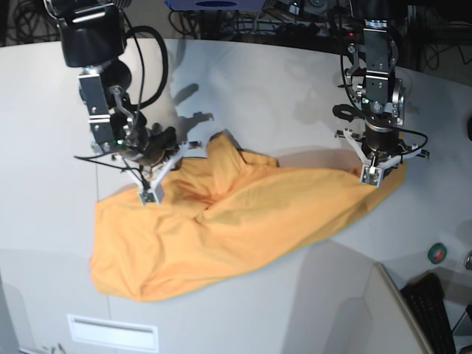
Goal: Layout the t-shirt on the table in an organized manner, then fold the t-shirt properly
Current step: 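Drag the t-shirt with both grippers toward the back of the table, spreading it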
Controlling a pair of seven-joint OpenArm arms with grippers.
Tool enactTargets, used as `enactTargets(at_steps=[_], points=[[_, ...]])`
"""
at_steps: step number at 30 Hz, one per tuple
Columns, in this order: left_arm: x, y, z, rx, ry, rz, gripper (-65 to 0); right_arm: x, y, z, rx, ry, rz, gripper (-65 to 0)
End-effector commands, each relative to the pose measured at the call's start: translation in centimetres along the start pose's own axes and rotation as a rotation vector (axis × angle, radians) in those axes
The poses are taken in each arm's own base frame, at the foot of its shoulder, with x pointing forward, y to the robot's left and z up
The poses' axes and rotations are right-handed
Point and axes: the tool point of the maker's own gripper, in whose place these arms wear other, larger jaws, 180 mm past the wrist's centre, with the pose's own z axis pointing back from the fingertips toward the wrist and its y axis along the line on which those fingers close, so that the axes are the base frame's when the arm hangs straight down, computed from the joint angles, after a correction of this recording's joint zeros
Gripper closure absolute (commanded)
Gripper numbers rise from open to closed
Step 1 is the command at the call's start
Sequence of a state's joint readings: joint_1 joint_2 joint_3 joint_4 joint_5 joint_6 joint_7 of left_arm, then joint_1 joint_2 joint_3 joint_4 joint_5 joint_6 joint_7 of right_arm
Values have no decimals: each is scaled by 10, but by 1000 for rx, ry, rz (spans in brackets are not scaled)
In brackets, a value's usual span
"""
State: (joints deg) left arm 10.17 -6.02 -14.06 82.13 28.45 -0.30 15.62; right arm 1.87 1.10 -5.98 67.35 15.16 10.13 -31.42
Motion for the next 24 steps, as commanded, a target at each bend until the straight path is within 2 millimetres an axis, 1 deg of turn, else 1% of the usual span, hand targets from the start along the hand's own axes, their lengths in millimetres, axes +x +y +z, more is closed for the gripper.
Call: enactTargets(at_steps=[1, 3, 5, 7, 11, 12, 13, 14, 17, 20, 22, 24], points=[[11, 10, 0, 28, -40, -6, 0, 14, -4, 9, -12, -35, 22, 0], [8, 7, 0, 22, -34, -7, 0, 12, -13, 22, -31, -38, 48, 0], [11, 0, 1, 6, -41, -13, 0, 10, -26, 34, -60, -37, 56, 0], [10, -18, 6, -39, -45, -36, 0, 7, -40, 44, -91, -35, 29, 0], [16, -56, 16, -132, -70, -83, 0, 7, -70, 59, -153, -32, -33, 0], [15, -63, 18, -151, -70, -91, 0, 3, -81, 63, -175, -21, -48, 0], [13, -71, 19, -170, -65, -98, 0, 4, -92, 69, -199, -21, -50, 0], [8, -78, 19, -186, -53, -104, 0, 6, -98, 75, -212, -26, -50, 0], [-9, -92, 17, -221, -10, -117, 0, 8, -111, 92, -249, -36, -36, 0], [-24, -101, 17, -243, 29, -126, 0, 14, -119, 107, -278, -60, -35, 0], [-26, -111, 19, -269, 29, -140, 0, 15, -123, 112, -291, -59, -46, 0], [-26, -115, 21, -279, 26, -148, 0, 14, -128, 115, -300, -57, -57, 0]])
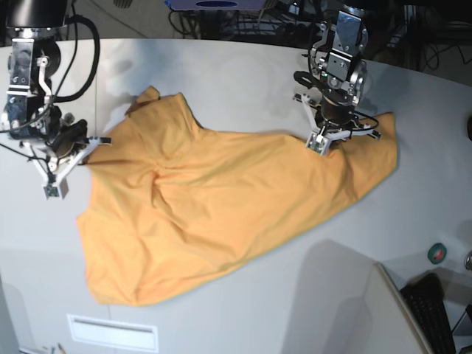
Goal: Layout the t-shirt on the table in an organized manner, then fold the t-shirt properly
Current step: 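Drag the t-shirt with both grippers toward the back of the table, spreading it, then open both grippers and release the t-shirt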
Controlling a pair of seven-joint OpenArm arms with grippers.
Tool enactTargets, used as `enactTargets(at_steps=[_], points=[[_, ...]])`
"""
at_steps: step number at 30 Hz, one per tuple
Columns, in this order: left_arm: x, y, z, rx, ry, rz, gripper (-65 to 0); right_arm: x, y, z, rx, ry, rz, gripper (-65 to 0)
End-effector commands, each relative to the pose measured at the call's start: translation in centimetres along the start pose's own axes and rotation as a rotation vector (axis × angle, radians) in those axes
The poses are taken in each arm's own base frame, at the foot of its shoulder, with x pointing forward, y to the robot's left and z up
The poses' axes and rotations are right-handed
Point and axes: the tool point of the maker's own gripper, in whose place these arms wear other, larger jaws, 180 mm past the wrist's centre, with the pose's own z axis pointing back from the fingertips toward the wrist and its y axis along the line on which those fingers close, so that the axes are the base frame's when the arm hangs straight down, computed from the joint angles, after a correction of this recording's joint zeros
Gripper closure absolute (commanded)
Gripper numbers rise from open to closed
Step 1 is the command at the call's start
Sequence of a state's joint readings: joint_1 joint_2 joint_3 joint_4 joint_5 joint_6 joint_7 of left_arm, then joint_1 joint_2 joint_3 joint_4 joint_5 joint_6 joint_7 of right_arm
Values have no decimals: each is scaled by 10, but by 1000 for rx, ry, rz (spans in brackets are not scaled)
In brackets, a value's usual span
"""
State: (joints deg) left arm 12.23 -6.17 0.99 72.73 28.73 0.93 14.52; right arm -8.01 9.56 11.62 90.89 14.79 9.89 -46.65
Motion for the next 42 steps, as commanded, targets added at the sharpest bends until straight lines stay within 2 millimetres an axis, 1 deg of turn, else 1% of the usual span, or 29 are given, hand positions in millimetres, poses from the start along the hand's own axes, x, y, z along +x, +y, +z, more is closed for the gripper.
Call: enactTargets(at_steps=[1, 4, 7, 9, 11, 13, 17, 18, 21, 24, 25, 28, 29, 30, 32, 33, 35, 36, 38, 41, 42], points=[[2, -1, 1, -8, -5, -8, 0, 14, -7, 5, -15, -45, 8, 0], [3, -3, 2, -11, -8, -8, 0, 14, -9, 5, -27, -42, 19, 0], [0, -4, 3, -15, -1, -7, 0, 15, -25, 6, -119, -30, 86, 0], [-4, -7, 5, -20, 5, -8, 0, 22, -37, 8, -192, -30, 137, 0], [-6, -8, 6, -22, 9, -10, -28, 26, -46, 10, -246, -28, 174, 0], [-6, -8, 6, -22, 9, -10, -48, 34, -51, 12, -278, -36, 194, 0], [-6, -7, 6, -21, 10, -6, -94, 43, -51, 13, -283, -53, 195, 0], [-4, -6, 7, -19, 4, -4, -115, 43, -51, 13, -283, -55, 194, 0], [2, -4, 13, -12, -18, -1, -212, 42, -50, 12, -280, -51, 196, 0], [17, 3, 21, 8, -64, 4, -329, 42, -46, 11, -272, -53, 186, 0], [17, 2, 25, 9, -66, 8, -370, 42, -46, 12, -272, -55, 179, 0], [21, 6, 33, 19, -87, 14, -448, 40, -56, 14, -290, -57, 138, 0], [21, 5, 36, 18, -89, 15, -467, 39, -56, 14, -289, -57, 124, 0], [19, 4, 40, 11, -88, 38, -482, 39, -58, 15, -292, -63, 104, 0], [21, 3, 46, -10, -102, 118, -492, 35, -64, 18, -301, -63, 57, -6], [20, 2, 48, -25, -105, 172, -490, 34, -66, 18, -305, -66, 37, -63], [14, 6, 52, -58, -106, 275, -490, 35, -68, 19, -306, -107, 8, -173], [11, 8, 53, -74, -105, 322, -490, 39, -67, 20, -305, -144, 0, -210], [6, 13, 54, -105, -101, 417, -490, 37, -63, 20, -298, -199, 5, -288], [-1, 21, 55, -134, -94, 506, -490, 41, -60, 24, -294, -275, 20, -414], [-2, 23, 55, -138, -94, 525, -490, 42, -59, 25, -292, -291, 22, -432]])
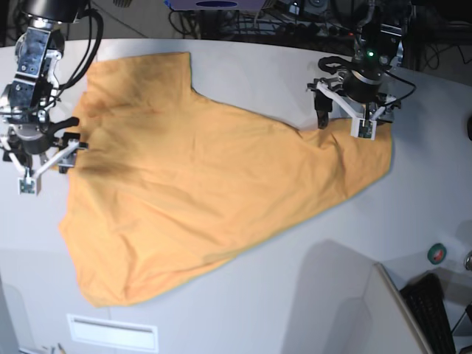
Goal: Layout the t-shirt on the table in an organized manner, then fold the t-shirt properly
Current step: 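Open both grippers and release the t-shirt, then grasp the t-shirt edges again with both grippers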
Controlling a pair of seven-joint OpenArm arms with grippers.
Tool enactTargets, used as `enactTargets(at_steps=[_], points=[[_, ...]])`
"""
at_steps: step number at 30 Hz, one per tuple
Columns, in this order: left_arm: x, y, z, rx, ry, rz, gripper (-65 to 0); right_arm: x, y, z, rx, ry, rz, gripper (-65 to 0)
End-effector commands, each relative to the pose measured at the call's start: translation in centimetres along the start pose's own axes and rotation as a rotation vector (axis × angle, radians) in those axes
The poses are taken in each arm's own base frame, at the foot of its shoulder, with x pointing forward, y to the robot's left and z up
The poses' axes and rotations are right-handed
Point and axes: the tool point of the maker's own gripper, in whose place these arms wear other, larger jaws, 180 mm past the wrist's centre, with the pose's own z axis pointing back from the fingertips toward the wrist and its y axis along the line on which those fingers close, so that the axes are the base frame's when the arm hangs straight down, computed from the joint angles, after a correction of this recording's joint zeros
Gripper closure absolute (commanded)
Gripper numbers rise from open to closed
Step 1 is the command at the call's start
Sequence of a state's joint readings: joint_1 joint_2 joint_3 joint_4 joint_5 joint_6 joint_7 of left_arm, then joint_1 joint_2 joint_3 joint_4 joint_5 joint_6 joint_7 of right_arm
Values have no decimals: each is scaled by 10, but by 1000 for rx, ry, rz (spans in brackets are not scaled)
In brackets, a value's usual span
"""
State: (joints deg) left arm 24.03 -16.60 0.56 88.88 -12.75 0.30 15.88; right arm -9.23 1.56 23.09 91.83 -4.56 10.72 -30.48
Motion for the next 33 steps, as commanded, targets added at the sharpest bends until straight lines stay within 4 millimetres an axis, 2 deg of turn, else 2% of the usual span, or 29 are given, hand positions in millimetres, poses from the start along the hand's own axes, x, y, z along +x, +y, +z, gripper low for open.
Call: enactTargets(at_steps=[1, 3, 6, 10, 14, 17, 21, 23, 25, 29, 33], points=[[10, 1, 2, -5, -35, 8, -490, 27, -4, 2, -7, -95, -8, -432], [11, 6, 3, -5, -36, 22, -489, 28, 0, 3, 23, -114, -63, -419], [12, 28, 6, 44, -43, 72, -490, 23, 8, 12, 81, -129, -135, -402], [6, 61, 15, 110, -45, 195, -490, 6, 14, 26, 106, -109, -147, -387], [-18, 83, 23, 159, -5, 307, -487, -24, 14, 15, 109, 8, -151, -399], [-37, 90, 24, 181, 35, 353, -484, -28, 10, 11, 108, 36, -135, -437], [-49, 92, 23, 188, 59, 391, -481, -26, 26, 17, 209, 18, -101, -437], [-50, 91, 23, 185, 58, 408, -481, -30, 36, 24, 290, 10, -118, -437], [-52, 92, 23, 185, 61, 422, -481, -30, 38, 30, 347, -13, -171, -437], [-47, 113, 29, 238, 33, 448, -481, -37, 37, 37, 369, -11, -219, -422], [-42, 126, 31, 264, 13, 452, -481, -37, 36, 37, 366, -10, -216, -417]])
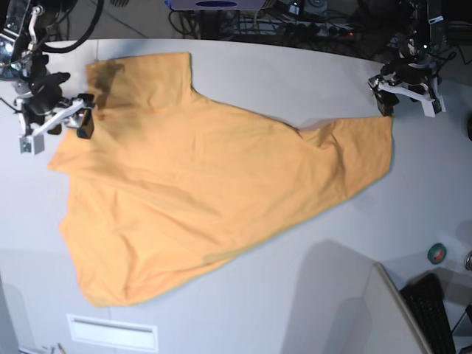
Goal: Layout the t-shirt on the table in an organized manner, then fold the t-shirt properly
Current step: 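Grasp the t-shirt edges again with both grippers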
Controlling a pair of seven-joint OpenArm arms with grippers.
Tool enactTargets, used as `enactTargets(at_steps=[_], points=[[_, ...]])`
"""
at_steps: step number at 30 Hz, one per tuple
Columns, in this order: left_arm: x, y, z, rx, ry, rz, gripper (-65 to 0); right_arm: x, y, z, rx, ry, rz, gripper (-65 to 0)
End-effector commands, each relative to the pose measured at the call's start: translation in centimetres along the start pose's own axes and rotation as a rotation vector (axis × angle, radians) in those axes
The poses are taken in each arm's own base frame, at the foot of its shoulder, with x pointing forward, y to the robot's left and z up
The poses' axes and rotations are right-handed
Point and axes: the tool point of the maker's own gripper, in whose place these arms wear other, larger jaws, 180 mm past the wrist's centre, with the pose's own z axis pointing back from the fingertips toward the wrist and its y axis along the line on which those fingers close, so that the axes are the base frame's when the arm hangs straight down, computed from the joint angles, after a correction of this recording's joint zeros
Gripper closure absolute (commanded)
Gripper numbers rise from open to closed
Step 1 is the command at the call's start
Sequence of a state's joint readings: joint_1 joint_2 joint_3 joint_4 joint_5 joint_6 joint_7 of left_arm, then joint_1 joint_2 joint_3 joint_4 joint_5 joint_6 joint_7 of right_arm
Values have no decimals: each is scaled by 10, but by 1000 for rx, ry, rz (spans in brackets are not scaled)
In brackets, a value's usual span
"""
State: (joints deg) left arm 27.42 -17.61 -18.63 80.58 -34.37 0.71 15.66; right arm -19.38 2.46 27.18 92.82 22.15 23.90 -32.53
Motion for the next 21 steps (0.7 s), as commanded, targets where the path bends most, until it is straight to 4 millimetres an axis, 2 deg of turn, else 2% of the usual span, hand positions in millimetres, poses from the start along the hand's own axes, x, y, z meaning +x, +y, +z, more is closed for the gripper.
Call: enactTargets(at_steps=[1, 5, 11, 16, 19, 21], points=[[12, -1, 0, -11, -36, -12, -481, 17, 0, 3, 5, -57, 12, -417], [23, -7, -6, -19, -57, -9, -481, 18, -1, 4, 4, -60, 15, -417], [18, -2, -29, 8, -27, 28, -481, 26, 0, 10, 1, -81, 38, -417], [15, -19, -35, -83, -17, 20, -477, 33, 1, 16, -4, -98, 59, -417], [14, -19, -37, -85, -11, 24, -477, 28, -19, 25, -61, -98, 27, -417], [6, -29, -39, -108, 13, 5, -457, 25, -34, 32, -99, -98, 9, -417]])
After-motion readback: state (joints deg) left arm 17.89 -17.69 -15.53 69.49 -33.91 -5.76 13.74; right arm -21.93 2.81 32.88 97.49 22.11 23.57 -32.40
